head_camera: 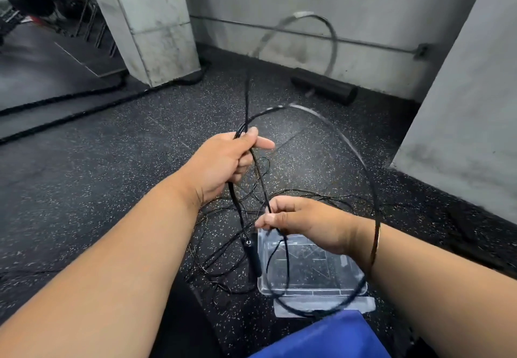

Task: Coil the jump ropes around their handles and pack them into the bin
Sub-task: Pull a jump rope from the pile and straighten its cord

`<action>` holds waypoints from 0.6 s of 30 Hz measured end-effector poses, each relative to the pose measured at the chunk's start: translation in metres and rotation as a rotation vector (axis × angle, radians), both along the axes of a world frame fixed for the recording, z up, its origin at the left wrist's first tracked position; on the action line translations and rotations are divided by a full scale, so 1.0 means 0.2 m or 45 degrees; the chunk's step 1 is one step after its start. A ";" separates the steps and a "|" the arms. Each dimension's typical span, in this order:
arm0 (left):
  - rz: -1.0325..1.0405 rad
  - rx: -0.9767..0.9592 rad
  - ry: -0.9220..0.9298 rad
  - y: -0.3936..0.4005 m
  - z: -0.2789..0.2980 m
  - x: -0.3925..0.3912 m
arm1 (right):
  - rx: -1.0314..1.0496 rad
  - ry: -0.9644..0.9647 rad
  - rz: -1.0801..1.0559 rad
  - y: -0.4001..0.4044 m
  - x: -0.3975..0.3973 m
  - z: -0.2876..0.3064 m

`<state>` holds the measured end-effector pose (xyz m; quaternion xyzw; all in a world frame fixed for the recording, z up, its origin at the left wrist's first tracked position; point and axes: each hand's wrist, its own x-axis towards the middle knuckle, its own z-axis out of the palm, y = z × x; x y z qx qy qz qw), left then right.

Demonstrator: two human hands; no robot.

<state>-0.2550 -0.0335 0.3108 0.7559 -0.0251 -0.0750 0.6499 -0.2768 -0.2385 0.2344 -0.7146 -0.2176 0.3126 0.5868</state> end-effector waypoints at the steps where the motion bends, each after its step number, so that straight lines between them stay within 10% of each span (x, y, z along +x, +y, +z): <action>1: 0.019 -0.016 -0.006 0.00 0.00 0.00 | 0.039 0.017 -0.015 0.00 0.00 0.00; 18: 0.523 -0.028 0.018 0.31 -0.06 0.08 | 0.480 0.573 -0.895 -0.26 0.34 0.01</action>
